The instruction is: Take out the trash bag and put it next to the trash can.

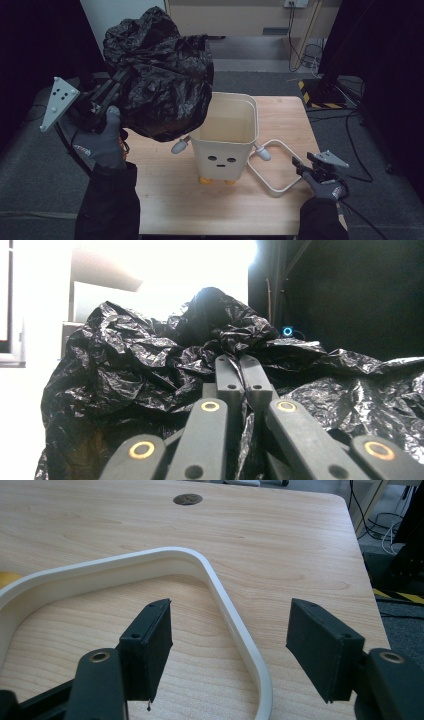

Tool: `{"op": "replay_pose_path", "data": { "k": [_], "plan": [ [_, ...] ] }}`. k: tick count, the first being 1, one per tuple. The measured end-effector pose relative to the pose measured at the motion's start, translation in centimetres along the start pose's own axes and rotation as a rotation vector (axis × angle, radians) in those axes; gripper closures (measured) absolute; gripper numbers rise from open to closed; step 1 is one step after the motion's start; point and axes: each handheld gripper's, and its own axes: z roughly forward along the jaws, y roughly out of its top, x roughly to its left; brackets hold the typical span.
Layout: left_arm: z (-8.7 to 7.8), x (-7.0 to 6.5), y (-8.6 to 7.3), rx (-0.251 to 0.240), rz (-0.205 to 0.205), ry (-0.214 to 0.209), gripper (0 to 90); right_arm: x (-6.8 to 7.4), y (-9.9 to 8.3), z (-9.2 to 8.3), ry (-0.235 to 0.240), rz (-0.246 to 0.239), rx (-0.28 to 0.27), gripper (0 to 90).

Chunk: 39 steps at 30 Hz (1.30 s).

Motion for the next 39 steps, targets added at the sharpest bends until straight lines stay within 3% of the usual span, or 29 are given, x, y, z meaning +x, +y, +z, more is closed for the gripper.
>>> {"op": "replay_pose_path", "data": {
  "k": [5,25,27,39],
  "plan": [
    [-0.5,0.7,-0.4,0.013,0.013,0.027,88.7,0.0,0.0,0.0,-0.001,0.0,0.001,34.4],
    [-1.7,4.3,-3.6,0.104,-0.001,0.122,88.6,0.0,-0.1,0.0,-0.004,0.005,0.006,34.4],
    [-1.7,4.6,-4.1,0.125,-0.016,0.133,88.7,0.0,-0.1,0.0,-0.005,0.003,0.006,34.4],
    [-1.9,6.6,-6.9,0.213,-0.012,0.191,88.6,-0.1,-0.1,0.0,-0.004,0.004,0.005,34.6]
  ]
}}
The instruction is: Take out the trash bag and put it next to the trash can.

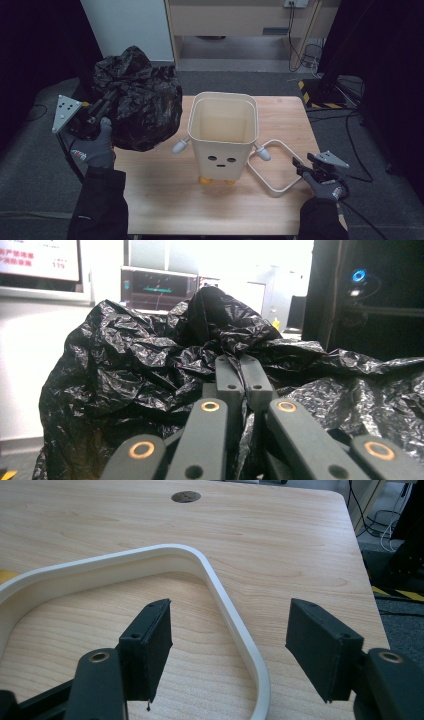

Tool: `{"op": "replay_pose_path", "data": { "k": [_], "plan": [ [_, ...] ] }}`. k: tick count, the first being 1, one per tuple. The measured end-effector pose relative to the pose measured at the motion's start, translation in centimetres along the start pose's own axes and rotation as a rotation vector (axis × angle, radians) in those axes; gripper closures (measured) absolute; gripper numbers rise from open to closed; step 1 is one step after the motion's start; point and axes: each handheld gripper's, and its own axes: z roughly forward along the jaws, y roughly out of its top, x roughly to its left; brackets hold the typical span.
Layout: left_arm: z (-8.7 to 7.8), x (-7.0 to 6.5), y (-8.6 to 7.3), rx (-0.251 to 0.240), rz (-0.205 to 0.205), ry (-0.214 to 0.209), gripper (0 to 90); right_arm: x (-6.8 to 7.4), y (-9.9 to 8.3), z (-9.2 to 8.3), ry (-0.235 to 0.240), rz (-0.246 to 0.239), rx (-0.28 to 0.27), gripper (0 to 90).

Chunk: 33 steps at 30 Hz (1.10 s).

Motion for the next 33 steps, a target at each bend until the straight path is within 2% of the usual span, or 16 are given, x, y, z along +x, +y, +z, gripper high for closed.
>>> {"op": "replay_pose_path", "data": {
  "k": [6,15,33],
  "plan": [
    [0.2,1.2,-1.4,0.043,-0.004,0.03,88.6,0.0,0.0,0.0,-0.002,0.011,-0.002,34.5],
    [0.3,2.5,-3.7,0.1,-0.012,0.053,88.6,0.0,0.0,0.0,-0.004,0.013,0.007,36.0],
    [0.3,3.4,-8.7,0.227,-0.011,0.076,88.6,0.0,0.0,-0.2,-0.034,-0.005,0.023,40.7]
  ]
}}
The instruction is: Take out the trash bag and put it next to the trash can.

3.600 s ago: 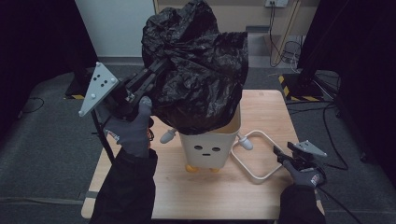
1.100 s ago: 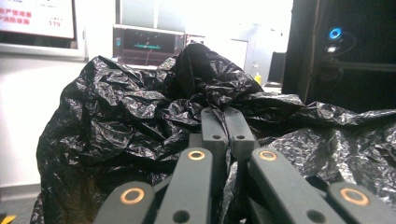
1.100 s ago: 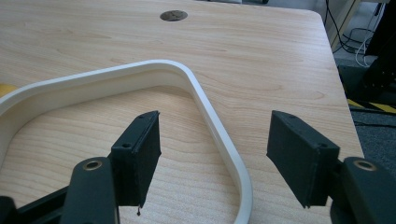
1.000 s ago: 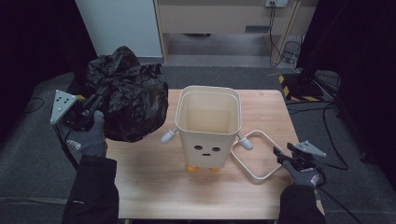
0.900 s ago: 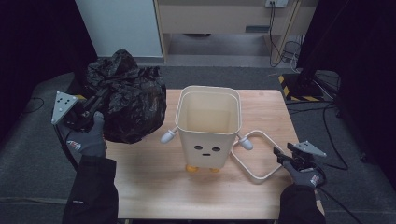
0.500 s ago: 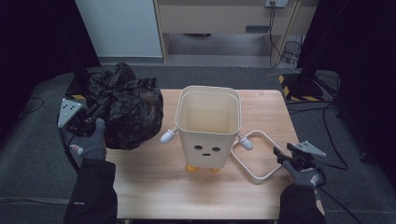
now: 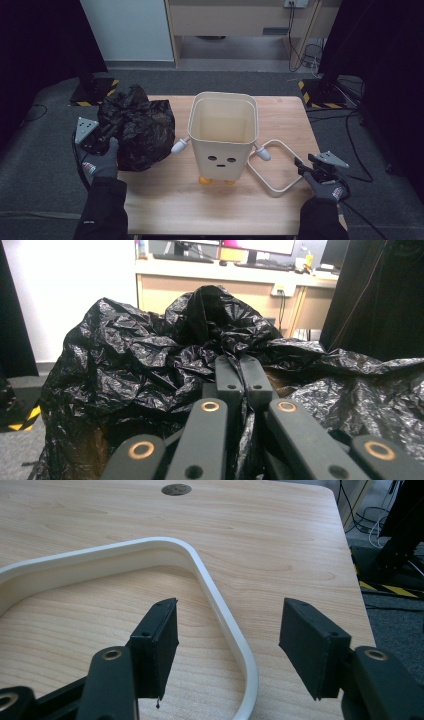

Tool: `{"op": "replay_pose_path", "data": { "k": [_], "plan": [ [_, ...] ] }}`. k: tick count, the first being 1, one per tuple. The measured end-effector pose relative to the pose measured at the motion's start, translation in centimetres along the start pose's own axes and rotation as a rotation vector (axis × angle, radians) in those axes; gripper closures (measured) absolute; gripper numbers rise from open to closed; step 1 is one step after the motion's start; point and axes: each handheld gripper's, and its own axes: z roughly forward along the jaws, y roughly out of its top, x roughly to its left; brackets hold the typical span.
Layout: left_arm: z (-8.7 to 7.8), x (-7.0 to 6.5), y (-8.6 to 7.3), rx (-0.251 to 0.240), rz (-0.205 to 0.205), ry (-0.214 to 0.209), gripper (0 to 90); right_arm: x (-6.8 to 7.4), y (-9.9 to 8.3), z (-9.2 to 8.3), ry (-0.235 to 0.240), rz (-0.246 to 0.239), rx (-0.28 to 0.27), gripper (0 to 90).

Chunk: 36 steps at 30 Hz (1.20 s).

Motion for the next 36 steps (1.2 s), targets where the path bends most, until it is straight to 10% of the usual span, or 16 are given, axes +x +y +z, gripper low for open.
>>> {"op": "replay_pose_path", "data": {
  "k": [22,36],
  "plan": [
    [0.7,-1.2,-3.1,0.073,0.039,-0.068,87.3,-0.4,-0.2,-0.3,-0.019,0.04,-0.003,44.3],
    [-0.1,-2.4,-1.7,0.038,0.059,-0.136,62.8,-0.3,-0.2,-0.3,-0.017,0.039,0.001,43.3]
  ]
}}
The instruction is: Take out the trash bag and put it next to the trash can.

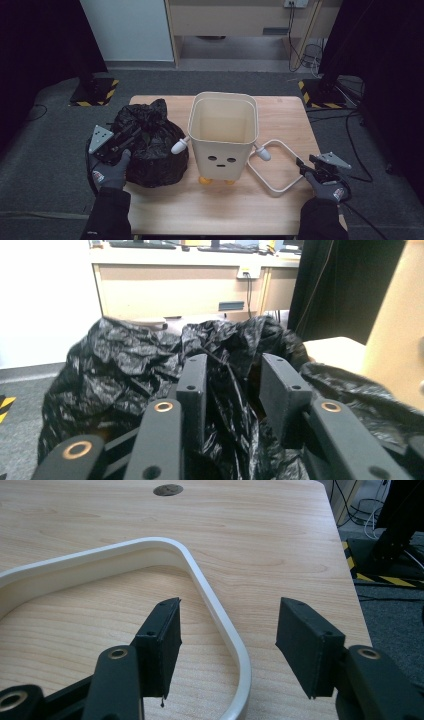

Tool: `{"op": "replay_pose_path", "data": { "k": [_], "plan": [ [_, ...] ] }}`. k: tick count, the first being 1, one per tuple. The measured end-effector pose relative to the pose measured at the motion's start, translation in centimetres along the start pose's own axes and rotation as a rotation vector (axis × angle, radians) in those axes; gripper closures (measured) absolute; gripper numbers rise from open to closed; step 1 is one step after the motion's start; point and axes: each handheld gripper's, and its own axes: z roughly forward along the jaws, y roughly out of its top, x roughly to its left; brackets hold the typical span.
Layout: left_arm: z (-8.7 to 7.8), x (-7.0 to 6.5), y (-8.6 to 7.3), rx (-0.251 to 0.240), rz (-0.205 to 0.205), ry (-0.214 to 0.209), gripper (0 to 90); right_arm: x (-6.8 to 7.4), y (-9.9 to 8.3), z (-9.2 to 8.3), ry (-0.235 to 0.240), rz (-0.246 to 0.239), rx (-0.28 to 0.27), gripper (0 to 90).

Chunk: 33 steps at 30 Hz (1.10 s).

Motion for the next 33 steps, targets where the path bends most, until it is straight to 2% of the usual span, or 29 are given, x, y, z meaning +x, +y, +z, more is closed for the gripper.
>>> {"op": "replay_pose_path", "data": {
  "k": [9,14,21,27,33],
  "plan": [
    [-0.9,-0.8,1.9,-0.02,0.042,-0.011,58.3,0.0,0.0,-0.1,-0.004,-0.004,-0.001,43.2],
    [-1.3,-1.7,2.2,-0.017,0.051,-0.046,57.8,0.0,0.0,0.0,-0.003,0.001,-0.005,43.1],
    [-1.5,-3.6,2.4,-0.001,0.071,-0.101,56.4,0.1,0.1,-0.1,0.0,0.001,-0.006,43.1],
    [-1.8,-5.0,1.3,0.039,0.077,-0.141,52.1,0.0,0.1,-0.1,-0.002,0.004,-0.013,42.7],
    [-2.3,-6.0,-0.6,0.104,0.101,-0.156,46.0,0.0,0.1,-0.1,-0.002,0.003,-0.013,42.2]
  ]
}}
